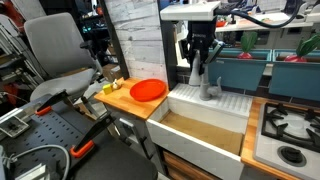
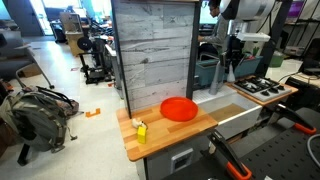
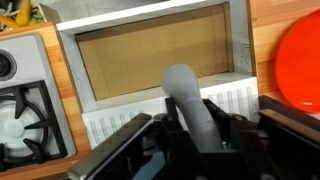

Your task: Move the faucet to the left

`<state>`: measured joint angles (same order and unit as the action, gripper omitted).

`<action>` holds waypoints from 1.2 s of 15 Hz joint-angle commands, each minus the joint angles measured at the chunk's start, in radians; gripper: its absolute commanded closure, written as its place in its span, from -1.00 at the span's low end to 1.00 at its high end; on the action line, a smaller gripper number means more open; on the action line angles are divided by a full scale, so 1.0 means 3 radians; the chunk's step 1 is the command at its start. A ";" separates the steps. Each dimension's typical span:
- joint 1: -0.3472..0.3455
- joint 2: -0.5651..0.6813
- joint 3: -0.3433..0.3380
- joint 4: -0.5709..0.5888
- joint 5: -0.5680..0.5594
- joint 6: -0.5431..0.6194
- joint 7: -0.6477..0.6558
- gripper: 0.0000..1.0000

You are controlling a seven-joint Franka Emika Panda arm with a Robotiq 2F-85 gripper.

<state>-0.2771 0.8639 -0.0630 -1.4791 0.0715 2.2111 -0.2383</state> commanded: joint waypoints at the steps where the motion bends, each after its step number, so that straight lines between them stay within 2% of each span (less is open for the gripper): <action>1: 0.0006 0.0004 0.0258 0.0022 0.0273 -0.0212 0.0111 0.84; 8: 0.0056 0.0081 0.0331 0.0187 0.0397 -0.0239 0.0354 0.84; 14: 0.0194 0.0202 0.0631 0.0332 0.0857 -0.0228 0.0434 0.84; 15: 0.0206 0.0209 0.0614 0.0343 0.0861 -0.0251 0.0444 0.51; 16: 0.0196 0.0212 0.0602 0.0351 0.0875 -0.0282 0.0437 -0.10; 17: 0.0197 0.0186 0.0578 0.0313 0.0874 -0.0290 0.0428 -0.02; 18: 0.0192 0.0158 0.0562 0.0267 0.0863 -0.0279 0.0400 -0.06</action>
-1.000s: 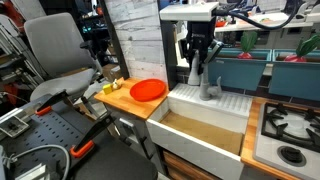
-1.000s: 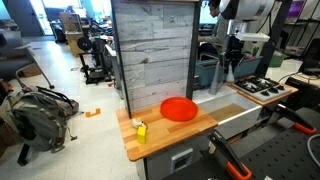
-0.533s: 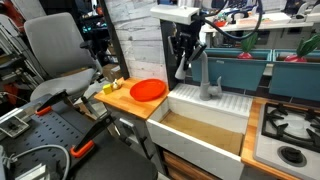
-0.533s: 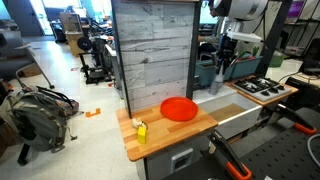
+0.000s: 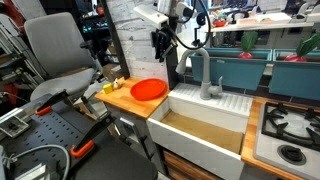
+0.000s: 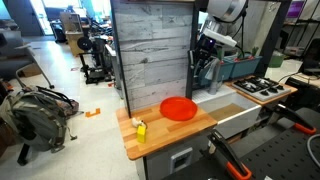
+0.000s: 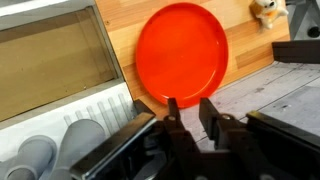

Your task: Move the faucet to the left

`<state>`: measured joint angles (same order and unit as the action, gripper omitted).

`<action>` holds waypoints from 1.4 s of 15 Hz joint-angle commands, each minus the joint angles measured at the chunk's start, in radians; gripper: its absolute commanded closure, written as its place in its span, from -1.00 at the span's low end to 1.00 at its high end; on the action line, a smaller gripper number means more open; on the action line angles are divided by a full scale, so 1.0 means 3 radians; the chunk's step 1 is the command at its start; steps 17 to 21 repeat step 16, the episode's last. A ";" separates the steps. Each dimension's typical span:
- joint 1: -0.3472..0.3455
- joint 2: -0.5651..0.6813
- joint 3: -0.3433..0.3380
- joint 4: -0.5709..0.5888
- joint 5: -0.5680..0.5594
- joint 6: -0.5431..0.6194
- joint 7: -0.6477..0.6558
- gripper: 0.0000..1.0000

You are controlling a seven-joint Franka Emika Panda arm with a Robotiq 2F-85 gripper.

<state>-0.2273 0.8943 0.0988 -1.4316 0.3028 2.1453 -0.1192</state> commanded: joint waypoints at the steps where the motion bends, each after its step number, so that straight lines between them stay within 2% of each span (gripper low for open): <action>1: 0.0021 0.0026 0.0013 0.0050 0.0078 -0.0020 -0.0029 -0.20; 6: 0.0020 -0.0239 -0.0057 -0.0366 -0.0030 0.0117 -0.0186 -0.93; 7: 0.0033 -0.0330 -0.0087 -0.0496 -0.0082 0.0135 -0.0220 -0.99; 10: 0.0068 -0.0739 -0.0169 -0.1033 -0.0275 0.0167 -0.0392 -1.00; 14: 0.0131 -0.1309 -0.0243 -0.1684 -0.0591 0.0431 -0.0561 -1.00; 15: 0.0075 -0.0899 -0.0195 -0.1192 -0.0460 0.0232 -0.0484 -1.00; 16: 0.0083 -0.1001 -0.0202 -0.1293 -0.0471 0.0247 -0.0490 -1.00; 21: 0.0083 -0.1001 -0.0202 -0.1293 -0.0471 0.0247 -0.0490 -1.00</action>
